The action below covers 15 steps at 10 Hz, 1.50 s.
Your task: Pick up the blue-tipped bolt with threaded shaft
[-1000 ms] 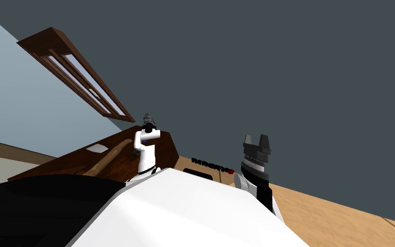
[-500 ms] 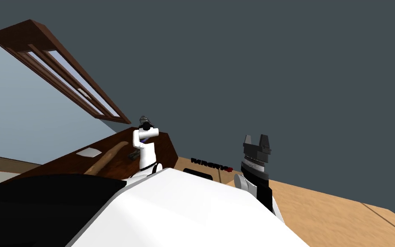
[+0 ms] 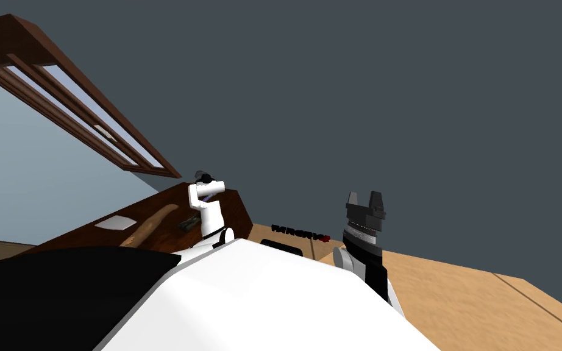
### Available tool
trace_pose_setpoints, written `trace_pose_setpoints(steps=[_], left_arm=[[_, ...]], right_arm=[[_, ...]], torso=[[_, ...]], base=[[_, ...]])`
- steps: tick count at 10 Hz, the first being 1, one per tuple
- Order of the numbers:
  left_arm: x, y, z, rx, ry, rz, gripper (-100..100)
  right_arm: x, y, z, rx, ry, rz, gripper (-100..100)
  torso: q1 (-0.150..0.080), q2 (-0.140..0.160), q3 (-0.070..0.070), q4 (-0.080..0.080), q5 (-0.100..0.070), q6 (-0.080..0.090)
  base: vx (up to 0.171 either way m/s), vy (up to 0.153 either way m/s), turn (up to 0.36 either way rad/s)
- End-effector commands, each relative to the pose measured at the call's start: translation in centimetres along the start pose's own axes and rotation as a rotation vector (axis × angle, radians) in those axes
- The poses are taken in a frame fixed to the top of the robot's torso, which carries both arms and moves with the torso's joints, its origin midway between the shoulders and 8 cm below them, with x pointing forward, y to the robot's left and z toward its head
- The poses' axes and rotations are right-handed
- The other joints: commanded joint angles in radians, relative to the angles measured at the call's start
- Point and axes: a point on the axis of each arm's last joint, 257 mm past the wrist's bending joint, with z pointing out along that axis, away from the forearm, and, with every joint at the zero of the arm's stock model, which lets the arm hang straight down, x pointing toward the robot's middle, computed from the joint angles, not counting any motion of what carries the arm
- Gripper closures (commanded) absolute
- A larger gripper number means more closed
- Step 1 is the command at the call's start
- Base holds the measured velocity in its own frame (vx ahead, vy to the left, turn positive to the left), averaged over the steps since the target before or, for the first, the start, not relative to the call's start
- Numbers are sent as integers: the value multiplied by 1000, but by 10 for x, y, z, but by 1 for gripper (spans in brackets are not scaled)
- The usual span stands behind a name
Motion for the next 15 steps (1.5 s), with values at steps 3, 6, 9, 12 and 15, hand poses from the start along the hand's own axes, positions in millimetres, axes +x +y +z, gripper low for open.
trace_pose_setpoints(steps=[3,6,9,12,15], left_arm=[[-29,26,7,-112,-108,-72,-100],[-43,44,7,-181,-165,-107,-100],[-55,63,5,-251,-221,-140,-100],[-74,93,-2,-354,-309,-201,-100],[-87,118,-11,-442,-385,-253,-100]], right_arm=[[0,0,0,0,0,0,0],[0,0,0,0,0,0,0],[0,0,0,0,0,0,0],[0,0,0,0,0,0,0],[0,0,0,0,0,0,0]], torso=[[1,0,0,0,0,0],[0,0,0,0,0,0],[3,0,0,0,1,0],[3,1,0,0,1,0],[4,0,0,0,1,0]], base=[[-12,47,-99],[-7,43,-51],[-16,63,-82],[-17,73,-82],[-18,89,-101]])
